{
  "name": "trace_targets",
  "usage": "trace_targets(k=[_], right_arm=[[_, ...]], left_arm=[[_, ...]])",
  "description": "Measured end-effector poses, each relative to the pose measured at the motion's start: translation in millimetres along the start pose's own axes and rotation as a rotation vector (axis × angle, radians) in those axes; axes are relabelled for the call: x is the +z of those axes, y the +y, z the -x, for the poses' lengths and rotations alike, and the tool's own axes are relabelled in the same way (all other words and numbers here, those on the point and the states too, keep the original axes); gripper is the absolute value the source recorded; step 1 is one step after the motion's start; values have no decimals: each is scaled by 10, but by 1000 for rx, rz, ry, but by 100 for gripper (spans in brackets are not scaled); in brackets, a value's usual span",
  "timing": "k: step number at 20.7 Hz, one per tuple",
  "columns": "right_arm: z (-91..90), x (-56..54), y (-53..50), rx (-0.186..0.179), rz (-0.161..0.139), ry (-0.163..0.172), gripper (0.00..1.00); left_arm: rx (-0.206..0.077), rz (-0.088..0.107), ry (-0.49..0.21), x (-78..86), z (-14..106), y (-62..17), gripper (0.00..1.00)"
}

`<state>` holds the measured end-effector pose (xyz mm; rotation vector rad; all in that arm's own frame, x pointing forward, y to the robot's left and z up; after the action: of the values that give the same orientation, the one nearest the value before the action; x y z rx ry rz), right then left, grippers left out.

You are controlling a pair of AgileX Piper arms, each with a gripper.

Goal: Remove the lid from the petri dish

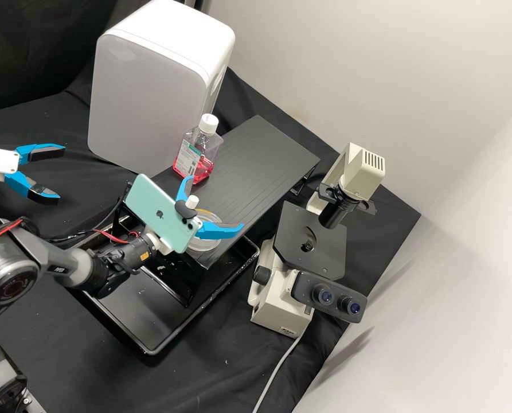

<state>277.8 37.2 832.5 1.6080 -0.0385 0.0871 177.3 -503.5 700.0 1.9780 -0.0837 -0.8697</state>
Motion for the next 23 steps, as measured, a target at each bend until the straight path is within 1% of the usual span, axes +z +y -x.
trace_targets(k=[1, 4, 6, 8, 10, 11, 13, 15, 17, 20, 23], right_arm=[[55, 7, -4, 6, 0, 6, 100], [207, 52, -39, 11, 4, 10, 100], [271, 83, -64, 11, 23, 9, 100], [320, 117, -82, 10, 27, 3, 100], [349, 148, -86, 15, 39, -3, 100], [372, 167, -91, 16, 46, -12, 100], [412, 193, -109, 11, 56, -23, 100], [462, 224, -134, 0, 56, -37, 100], [486, 254, -131, 1, 58, -52, 100], [490, 264, -116, 9, 62, -60, 100], [490, 264, -116, 9, 81, -60, 100]], left_arm=[[0, 0, 0, 0, 0, 0, 100], [0, 0, 0, 0, 0, 0, 100], [0, 0, 0, 0, 0, 0, 100], [0, 0, 0, 0, 0, 0, 100], [0, 0, 0, 0, 0, 0, 100], [0, 0, 0, 0, 0, 0, 100], [0, 0, 0, 0, 0, 0, 100], [-2, 0, 0, -1, -1, -3, 100], [-3, 1, 3, -4, -2, -6, 100], [-11, 3, 5, -10, -7, -22, 100], [-9, 3, 5, -9, -11, -19, 100]])
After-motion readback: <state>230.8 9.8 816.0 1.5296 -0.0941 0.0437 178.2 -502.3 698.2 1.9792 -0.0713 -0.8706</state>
